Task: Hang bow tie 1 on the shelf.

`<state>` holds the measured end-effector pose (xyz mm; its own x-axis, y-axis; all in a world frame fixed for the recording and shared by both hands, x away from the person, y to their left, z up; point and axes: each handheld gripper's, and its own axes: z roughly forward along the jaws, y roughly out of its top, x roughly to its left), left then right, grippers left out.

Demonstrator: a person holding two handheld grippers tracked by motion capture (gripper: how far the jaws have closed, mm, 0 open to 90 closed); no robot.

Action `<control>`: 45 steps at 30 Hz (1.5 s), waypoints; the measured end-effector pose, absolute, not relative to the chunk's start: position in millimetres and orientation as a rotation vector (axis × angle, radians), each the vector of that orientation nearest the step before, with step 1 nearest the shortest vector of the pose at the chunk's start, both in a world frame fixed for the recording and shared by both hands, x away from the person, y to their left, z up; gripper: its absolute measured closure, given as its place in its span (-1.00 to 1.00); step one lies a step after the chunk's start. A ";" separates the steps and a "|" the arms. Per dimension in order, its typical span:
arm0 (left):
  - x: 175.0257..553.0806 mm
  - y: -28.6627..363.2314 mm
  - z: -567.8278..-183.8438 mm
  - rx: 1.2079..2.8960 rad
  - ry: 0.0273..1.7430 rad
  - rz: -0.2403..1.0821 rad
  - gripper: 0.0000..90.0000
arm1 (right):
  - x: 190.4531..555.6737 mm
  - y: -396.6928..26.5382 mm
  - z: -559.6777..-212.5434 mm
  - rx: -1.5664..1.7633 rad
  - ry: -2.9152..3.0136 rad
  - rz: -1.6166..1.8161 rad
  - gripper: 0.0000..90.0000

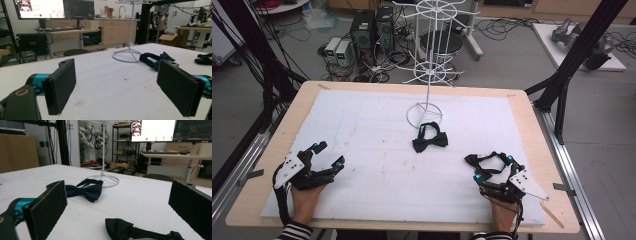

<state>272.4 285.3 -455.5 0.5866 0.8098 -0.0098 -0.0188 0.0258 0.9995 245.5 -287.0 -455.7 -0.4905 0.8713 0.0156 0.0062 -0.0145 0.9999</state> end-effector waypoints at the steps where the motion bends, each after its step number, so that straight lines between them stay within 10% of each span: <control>1: 272.4 285.5 -455.5 1.413 0.728 0.739 -0.64 | 245.5 -287.0 -455.7 0.935 1.571 1.588 -0.98; 45: 271.6 285.6 -455.6 1.408 0.726 0.746 -0.64 | 271.0 -292.1 -398.5 0.827 1.867 1.587 -0.98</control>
<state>271.6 285.6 -455.6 0.5830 0.8124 -0.0041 -0.0257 0.0236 0.9994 271.0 -292.1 -398.5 -0.6610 0.7502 -0.0175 0.1035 0.1143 0.9880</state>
